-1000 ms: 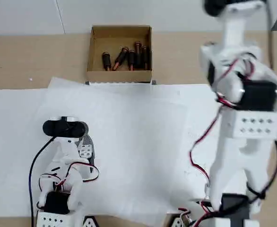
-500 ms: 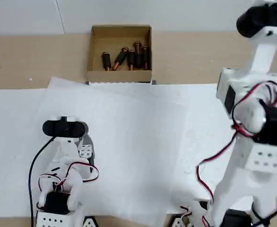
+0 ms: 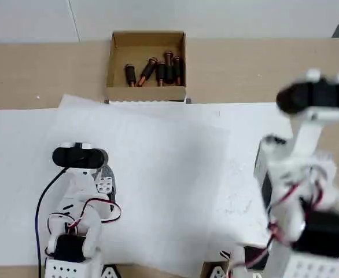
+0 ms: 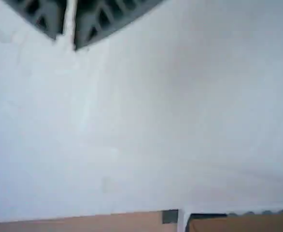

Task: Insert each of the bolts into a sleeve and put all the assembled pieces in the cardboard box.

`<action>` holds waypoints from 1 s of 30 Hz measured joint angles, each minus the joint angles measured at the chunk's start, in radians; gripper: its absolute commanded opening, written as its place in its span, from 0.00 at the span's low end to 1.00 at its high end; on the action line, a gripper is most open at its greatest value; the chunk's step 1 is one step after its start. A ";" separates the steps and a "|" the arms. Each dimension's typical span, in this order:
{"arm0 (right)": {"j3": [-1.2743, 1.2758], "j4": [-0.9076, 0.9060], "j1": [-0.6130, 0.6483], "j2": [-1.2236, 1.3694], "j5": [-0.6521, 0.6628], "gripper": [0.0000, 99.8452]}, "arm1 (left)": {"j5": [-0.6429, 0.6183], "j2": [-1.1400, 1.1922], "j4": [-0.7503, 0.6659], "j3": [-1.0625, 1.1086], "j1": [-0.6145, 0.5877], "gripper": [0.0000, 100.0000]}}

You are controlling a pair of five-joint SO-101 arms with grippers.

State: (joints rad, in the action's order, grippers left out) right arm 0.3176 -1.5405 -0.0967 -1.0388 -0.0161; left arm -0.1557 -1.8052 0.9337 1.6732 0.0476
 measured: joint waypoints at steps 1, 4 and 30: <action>0.074 0.028 0.002 -0.061 0.000 0.00 | 0.000 0.000 0.000 0.000 0.000 0.01; 0.310 0.123 0.002 -0.252 0.000 0.00 | 0.000 0.000 0.000 0.000 0.000 0.01; 1.350 0.618 0.055 -0.761 0.043 0.00 | 0.000 0.000 0.000 0.000 0.000 0.01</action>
State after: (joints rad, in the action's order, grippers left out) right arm 1.6678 -0.9221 -0.0414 -1.7998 0.0269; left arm -0.1557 -1.8052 0.9337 1.6732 0.0476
